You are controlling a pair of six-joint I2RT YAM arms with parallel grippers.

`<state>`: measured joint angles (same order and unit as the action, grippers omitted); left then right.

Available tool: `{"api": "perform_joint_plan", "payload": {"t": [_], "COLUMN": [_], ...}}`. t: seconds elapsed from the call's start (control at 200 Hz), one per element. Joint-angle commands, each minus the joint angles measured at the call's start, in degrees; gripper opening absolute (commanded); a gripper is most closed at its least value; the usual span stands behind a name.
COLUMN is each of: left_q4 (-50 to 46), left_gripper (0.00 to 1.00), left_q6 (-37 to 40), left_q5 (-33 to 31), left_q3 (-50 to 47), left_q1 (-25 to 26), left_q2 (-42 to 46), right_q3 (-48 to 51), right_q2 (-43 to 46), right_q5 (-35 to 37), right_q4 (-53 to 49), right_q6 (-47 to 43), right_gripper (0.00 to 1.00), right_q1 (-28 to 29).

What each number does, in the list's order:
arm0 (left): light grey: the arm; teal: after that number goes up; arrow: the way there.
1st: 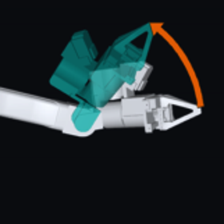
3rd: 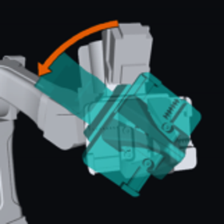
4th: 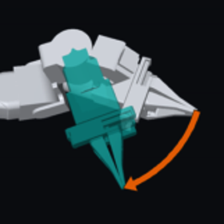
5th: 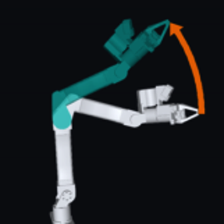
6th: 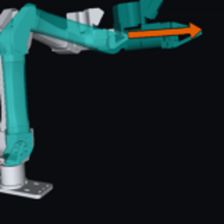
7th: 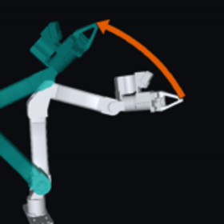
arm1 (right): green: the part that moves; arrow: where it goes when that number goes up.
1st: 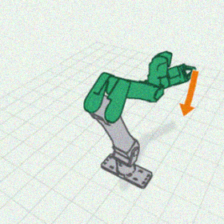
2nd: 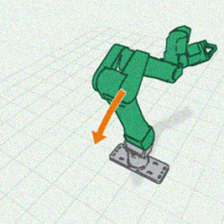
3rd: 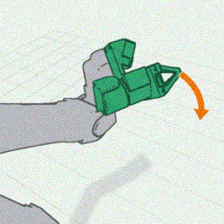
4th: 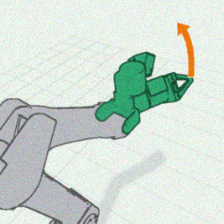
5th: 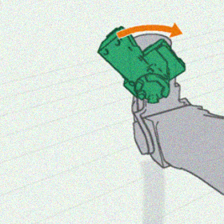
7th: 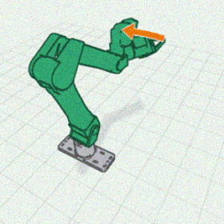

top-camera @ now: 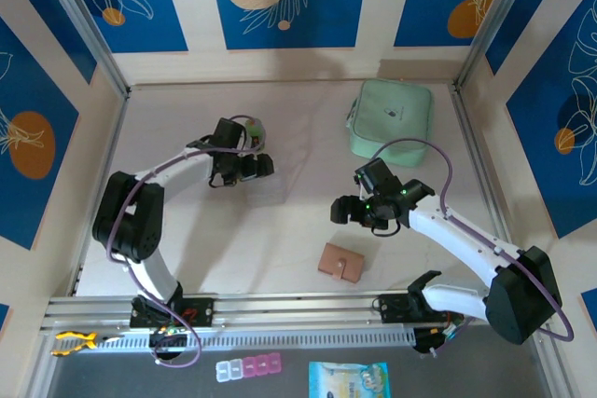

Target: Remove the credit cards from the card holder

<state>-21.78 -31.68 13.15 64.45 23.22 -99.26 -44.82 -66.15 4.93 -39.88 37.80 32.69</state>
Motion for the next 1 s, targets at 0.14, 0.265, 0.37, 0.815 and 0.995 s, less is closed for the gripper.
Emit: {"api": "perform_joint_plan", "payload": {"t": [0.14, 0.265, 0.37, 0.815, 0.995], "left_q4": [3.26, 4.14, 4.11, 5.69, 5.38], "left_gripper": [0.91, 0.9, 0.9, 0.91, 0.9], "left_q6": [-3.75, -5.26, -5.91, -10.63, -11.04], "left_q5": [3.48, 4.74, 4.78, 5.83, 5.73], "left_q3": [1.99, 3.15, 3.92, 3.53, 3.23], "left_q1": [2.33, 3.49, 4.94, 8.55, 8.76], "left_q2": [-2.68, -4.1, -4.79, -4.48, -3.3], "right_q3": [0.87, 0.85, 0.57, 0.67, 0.3], "right_q2": [0.13, -0.11, -0.28, -1.01, -1.26], "right_q5": [-0.59, -0.58, -0.68, -2.41, -3.54], "right_q4": [0.59, 0.79, 0.81, 1.9, 1.07], "right_q6": [0.44, 0.44, 0.43, 1.22, 1.89], "right_gripper": [0.84, 0.84, 0.84, 0.84, 0.82], "right_q1": [0.47, 0.45, 0.45, 0.54, 1.17]}}
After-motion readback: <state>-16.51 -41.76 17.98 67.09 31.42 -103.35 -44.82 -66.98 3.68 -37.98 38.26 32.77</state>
